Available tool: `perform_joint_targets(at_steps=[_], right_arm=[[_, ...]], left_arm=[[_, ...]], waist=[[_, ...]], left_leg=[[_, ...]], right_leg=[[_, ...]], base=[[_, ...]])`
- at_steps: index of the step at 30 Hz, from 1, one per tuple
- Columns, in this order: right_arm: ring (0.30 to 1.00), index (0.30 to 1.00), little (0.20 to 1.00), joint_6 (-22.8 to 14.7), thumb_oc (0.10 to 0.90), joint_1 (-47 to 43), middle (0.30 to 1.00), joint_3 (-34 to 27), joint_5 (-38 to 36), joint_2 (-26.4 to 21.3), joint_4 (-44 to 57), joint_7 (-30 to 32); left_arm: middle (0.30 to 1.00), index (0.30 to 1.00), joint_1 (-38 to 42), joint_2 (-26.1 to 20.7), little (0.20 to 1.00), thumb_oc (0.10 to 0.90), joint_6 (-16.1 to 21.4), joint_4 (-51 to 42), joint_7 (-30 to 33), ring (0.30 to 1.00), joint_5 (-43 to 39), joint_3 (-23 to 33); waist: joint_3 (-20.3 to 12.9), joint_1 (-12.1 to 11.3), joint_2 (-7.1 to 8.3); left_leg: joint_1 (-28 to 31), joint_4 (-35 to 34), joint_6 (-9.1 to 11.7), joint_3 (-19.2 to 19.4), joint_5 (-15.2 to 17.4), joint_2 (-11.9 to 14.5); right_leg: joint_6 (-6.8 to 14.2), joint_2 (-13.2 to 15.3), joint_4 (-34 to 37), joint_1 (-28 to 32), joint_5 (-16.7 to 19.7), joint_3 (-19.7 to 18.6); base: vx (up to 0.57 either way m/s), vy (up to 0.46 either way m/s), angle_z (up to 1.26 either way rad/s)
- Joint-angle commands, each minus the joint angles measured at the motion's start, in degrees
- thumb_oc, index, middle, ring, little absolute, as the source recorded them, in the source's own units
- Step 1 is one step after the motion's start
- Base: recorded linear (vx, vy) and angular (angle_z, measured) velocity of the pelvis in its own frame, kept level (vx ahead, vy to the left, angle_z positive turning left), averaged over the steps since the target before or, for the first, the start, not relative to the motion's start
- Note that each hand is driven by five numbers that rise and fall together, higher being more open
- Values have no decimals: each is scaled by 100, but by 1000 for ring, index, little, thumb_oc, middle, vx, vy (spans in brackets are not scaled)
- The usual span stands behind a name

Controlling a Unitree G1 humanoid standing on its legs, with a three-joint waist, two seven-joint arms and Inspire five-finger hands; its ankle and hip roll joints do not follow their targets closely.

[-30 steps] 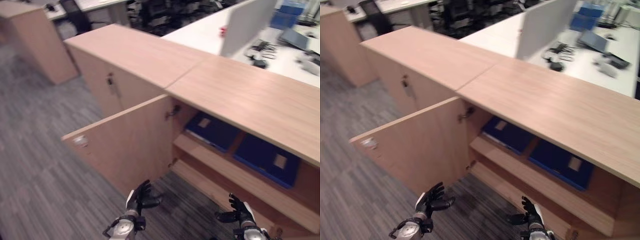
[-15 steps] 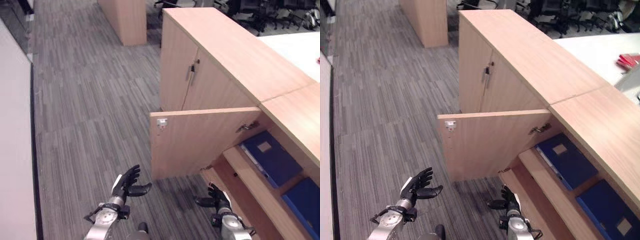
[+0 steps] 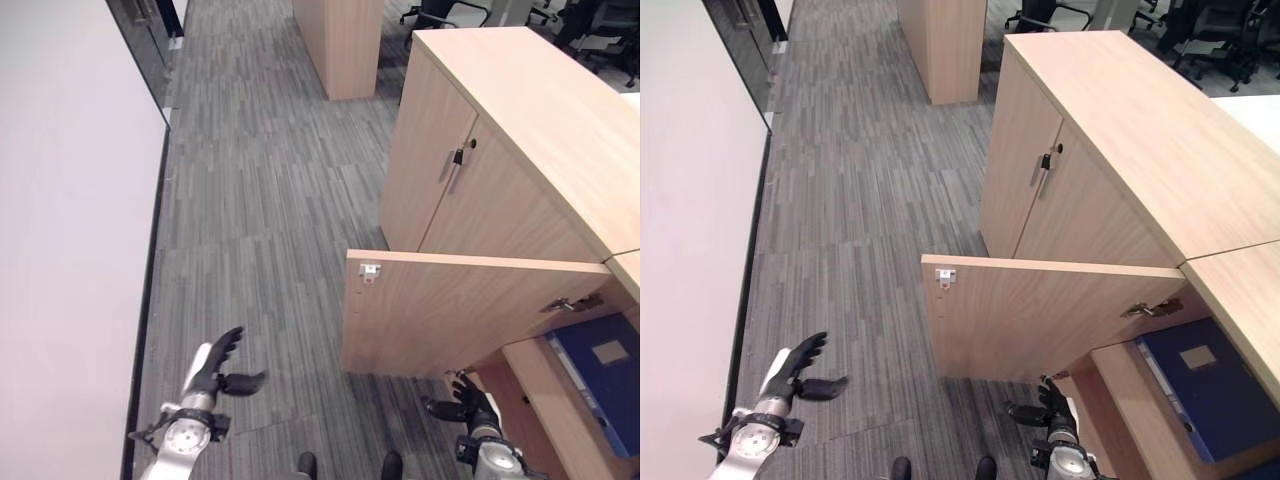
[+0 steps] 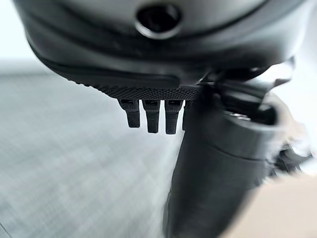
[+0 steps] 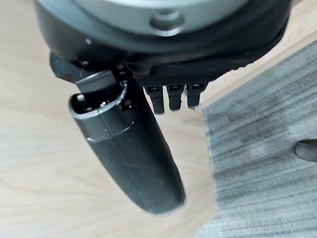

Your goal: Put the empty folder in the office cabinet

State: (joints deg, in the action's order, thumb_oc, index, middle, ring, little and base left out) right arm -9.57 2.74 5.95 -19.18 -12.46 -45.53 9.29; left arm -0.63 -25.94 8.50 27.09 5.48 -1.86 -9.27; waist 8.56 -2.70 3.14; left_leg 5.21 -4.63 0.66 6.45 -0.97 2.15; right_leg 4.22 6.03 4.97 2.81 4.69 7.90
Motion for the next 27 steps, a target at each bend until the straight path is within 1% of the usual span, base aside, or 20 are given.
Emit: perform_joint_targets(at_steps=[1,2,3,4,5,6,7,10,13,16,17,20,21,24,27], right_arm=[[900,900,900,-143,800,150,900,30,40,-138,51,-31],[900,900,900,-140,800,160,900,53,40,-126,27,-56],[900,900,900,-159,800,177,900,181,34,-110,-20,-107],[900,900,900,-160,800,173,900,178,33,-112,-21,-108],[900,900,900,-175,800,190,900,206,20,-119,-9,-124],[900,900,900,-225,800,272,900,251,-6,-118,108,-155],[900,900,900,-222,800,275,900,249,-5,-119,115,-155],[900,900,900,-256,800,345,900,280,-23,-88,68,-162],[900,900,900,-235,800,382,900,252,-29,-79,-27,-160],[900,900,900,-209,800,353,900,214,-38,-92,-110,-122],[900,900,900,-209,800,352,900,212,-38,-93,-110,-122],[900,900,900,-202,800,340,900,167,-63,-104,-167,-75],[900,900,900,-185,800,324,900,138,-106,-117,-207,-49],[900,900,900,-196,800,317,900,109,-175,-127,-218,-33],[900,900,900,-204,800,274,900,27,-299,-147,-312,14]], left_arm=[[900,900,1156,-232,900,800,552,-155,276,900,-62,86],[900,900,1227,-201,900,800,581,-44,283,900,-135,67],[900,900,1523,-59,900,800,755,470,305,900,-585,-10],[900,900,1543,-58,900,800,774,499,302,900,-594,-17],[900,900,1646,-7,900,800,853,606,284,900,-816,-32],[900,900,1824,32,900,800,916,750,213,900,-1172,-41],[900,900,1833,30,900,800,925,764,206,900,-1181,-43],[900,900,2103,66,900,800,973,848,144,900,-1501,-114],[900,900,2369,117,900,800,965,775,47,900,-1601,-331],[900,900,2511,252,900,800,953,642,-22,900,-1646,-529],[900,900,2514,255,900,800,954,644,-22,900,-1646,-531],[900,900,2576,430,900,800,949,568,-90,900,-1625,-724],[900,900,2635,541,900,800,921,559,-113,900,-1586,-864],[900,900,2628,678,900,800,908,549,-150,900,-1592,-974],[900,900,2473,975,900,800,883,495,-359,900,-1757,-1198]], waist=[[-429,88,-155],[-444,119,-160],[-481,243,-168],[-475,235,-170],[-489,284,-181],[-517,388,-185],[-513,383,-186],[-544,500,-232],[-583,648,-285],[-586,737,-317],[-584,732,-320],[-583,805,-341],[-582,851,-350],[-571,888,-359],[-532,991,-423]], left_leg=[[69,-37,349,198,341,187],[88,-37,354,218,341,194],[150,-37,379,306,339,228],[154,-37,380,312,341,230],[175,-37,391,354,338,241],[212,-37,409,422,328,272],[217,-37,410,427,329,274],[260,-37,435,492,317,311],[301,-37,467,596,278,374],[313,-37,491,656,239,418],[314,-37,492,658,240,419],[314,-37,516,722,203,471],[316,-37,537,747,174,506],[314,-37,558,768,143,541],[326,-37,624,881,68,661]], right_leg=[[626,496,-590,284,-685,265],[630,495,-574,292,-675,251],[632,483,-529,306,-644,157],[632,481,-528,307,-642,151],[633,479,-514,302,-630,114],[631,477,-493,306,-614,47],[630,475,-493,308,-613,42],[621,449,-469,315,-599,-25],[614,426,-445,310,-582,-108],[607,401,-424,286,-570,-175],[606,399,-424,286,-569,-177],[595,379,-383,284,-549,-229],[585,359,-357,292,-544,-249],[570,336,-346,289,-545,-285],[547,276,-273,300,-547,-364]], base=[[16,-50,-20],[1,-38,-16],[0,-38,-26],[-4,-31,-36],[-12,-35,-39],[-12,-36,-37],[-15,-41,-26],[-21,-32,-20],[-30,-45,-17],[-28,-40,-19],[-30,-35,-9],[-37,-46,-5],[-45,-73,-2],[-30,-56,-2],[-39,-73,-2]])
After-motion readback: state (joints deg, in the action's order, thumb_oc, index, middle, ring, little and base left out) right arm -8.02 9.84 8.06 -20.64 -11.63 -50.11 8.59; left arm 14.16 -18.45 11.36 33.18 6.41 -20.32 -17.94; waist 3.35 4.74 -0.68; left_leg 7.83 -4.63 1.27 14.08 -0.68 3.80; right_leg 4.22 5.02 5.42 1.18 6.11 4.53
